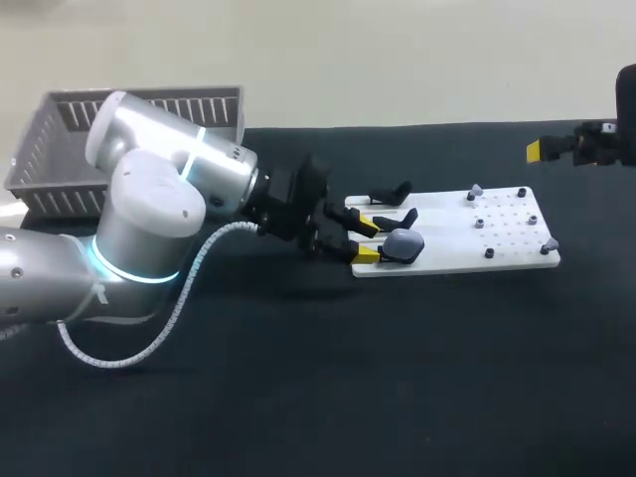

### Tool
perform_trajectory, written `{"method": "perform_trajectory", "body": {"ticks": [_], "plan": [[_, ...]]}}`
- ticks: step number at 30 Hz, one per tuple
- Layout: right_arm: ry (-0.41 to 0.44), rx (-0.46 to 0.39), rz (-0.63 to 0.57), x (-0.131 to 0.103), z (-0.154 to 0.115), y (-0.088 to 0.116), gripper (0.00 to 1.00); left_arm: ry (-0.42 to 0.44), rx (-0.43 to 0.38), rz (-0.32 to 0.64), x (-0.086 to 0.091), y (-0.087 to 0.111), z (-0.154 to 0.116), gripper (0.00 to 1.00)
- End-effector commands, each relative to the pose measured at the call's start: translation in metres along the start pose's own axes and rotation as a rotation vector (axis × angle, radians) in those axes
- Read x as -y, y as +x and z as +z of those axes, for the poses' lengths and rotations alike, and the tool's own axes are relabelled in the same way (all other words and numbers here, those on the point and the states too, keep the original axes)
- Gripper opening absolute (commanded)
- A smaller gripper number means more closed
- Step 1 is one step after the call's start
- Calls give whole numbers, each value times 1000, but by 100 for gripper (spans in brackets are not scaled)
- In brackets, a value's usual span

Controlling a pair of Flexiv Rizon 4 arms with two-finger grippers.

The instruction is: Pick up each earbud case from the left stands, insert the matching earbuds, close the lid, and place the case in the box.

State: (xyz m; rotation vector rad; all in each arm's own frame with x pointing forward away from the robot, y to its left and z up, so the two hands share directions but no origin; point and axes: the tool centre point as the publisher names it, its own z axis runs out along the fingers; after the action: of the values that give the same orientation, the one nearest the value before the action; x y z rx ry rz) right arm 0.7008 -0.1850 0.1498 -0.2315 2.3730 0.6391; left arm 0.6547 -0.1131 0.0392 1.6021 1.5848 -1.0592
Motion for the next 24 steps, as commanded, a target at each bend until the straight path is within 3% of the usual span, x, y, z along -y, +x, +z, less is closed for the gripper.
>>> {"method": "perform_trajectory", "body": {"ticks": [1, 24], "plan": [[0, 0, -1, 0, 0, 0, 100, 8, 2, 3, -5, 1, 4, 58], [0, 0, -1, 0, 0, 0, 100, 27, 12, 12, -8, 2, 13, 53]]}}
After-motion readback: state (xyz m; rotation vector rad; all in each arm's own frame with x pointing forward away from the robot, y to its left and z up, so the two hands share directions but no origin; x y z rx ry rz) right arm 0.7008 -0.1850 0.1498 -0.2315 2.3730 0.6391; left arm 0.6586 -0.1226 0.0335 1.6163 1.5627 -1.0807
